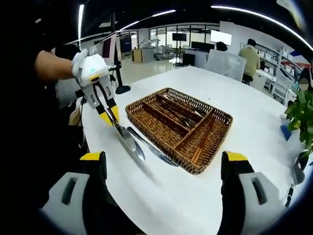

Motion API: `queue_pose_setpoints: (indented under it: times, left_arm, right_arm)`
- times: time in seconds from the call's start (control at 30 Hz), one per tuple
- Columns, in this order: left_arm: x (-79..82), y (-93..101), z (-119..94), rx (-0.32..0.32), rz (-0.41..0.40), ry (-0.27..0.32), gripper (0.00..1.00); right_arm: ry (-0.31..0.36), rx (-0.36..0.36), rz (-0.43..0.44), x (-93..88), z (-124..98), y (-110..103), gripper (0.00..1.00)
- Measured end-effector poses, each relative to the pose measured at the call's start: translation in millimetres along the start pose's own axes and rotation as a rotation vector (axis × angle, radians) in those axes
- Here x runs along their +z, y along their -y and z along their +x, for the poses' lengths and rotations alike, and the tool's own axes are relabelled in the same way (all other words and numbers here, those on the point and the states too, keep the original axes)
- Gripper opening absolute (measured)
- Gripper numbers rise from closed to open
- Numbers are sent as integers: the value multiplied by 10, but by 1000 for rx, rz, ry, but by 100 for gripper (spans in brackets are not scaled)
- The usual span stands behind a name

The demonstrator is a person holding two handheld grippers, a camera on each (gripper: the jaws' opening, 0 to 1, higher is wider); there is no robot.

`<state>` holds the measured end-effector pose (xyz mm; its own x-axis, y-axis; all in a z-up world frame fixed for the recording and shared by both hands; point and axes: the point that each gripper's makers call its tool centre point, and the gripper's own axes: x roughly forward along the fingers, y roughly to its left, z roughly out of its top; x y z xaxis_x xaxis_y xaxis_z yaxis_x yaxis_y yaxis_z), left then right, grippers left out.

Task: Arrange the knives, forks, and spoons in their matching storage slots by inserting each utensil handle-first until every utensil is classified and aligned in the correct compartment

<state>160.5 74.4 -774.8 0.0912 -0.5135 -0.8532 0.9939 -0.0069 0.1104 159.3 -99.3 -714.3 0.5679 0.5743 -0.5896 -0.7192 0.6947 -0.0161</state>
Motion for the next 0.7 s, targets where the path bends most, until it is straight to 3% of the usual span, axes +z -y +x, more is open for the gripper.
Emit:
queue_pose_setpoints:
  times: [0.17, 0.3, 0.7]
  left_arm:
    - [61, -155, -124, 37, 33, -14, 5]
    - [115, -272, -202, 58, 21, -6, 5]
    - [112, -351, -298, 83, 16, -43, 5]
  right_arm:
    - [7, -6, -25, 22, -42, 13, 100]
    - [32, -16, 2, 61, -79, 26, 100]
    - [43, -66, 57, 97, -192, 118, 100]
